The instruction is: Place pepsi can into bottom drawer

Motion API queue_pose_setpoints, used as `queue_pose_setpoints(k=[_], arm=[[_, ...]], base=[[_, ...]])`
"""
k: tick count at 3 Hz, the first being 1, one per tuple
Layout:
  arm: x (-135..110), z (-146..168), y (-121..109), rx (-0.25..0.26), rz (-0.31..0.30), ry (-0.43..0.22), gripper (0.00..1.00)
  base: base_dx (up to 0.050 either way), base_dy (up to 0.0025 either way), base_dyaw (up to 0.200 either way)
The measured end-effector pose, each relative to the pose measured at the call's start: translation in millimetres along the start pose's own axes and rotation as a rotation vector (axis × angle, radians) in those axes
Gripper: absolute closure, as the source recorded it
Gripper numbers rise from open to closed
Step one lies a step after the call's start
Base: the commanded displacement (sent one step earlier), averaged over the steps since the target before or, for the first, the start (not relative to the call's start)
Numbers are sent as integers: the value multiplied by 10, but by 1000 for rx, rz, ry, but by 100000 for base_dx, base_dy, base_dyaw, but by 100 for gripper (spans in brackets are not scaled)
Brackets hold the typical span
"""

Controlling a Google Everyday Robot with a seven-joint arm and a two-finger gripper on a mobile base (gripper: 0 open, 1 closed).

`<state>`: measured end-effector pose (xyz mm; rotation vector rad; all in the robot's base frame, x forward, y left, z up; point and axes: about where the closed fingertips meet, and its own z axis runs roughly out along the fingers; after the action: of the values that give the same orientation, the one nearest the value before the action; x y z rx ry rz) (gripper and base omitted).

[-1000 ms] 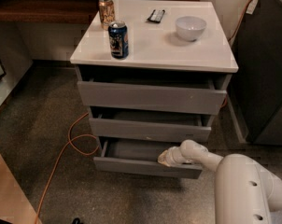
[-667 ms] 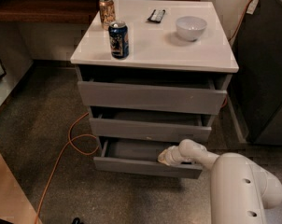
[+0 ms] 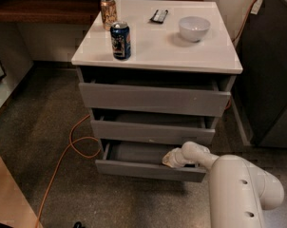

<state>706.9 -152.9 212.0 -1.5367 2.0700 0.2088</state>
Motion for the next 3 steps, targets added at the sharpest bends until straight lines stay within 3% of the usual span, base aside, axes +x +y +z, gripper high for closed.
queue_pose_setpoints(k=[3], arm=[[7,126,219,-77,-26,12,100]], base=[[0,0,0]])
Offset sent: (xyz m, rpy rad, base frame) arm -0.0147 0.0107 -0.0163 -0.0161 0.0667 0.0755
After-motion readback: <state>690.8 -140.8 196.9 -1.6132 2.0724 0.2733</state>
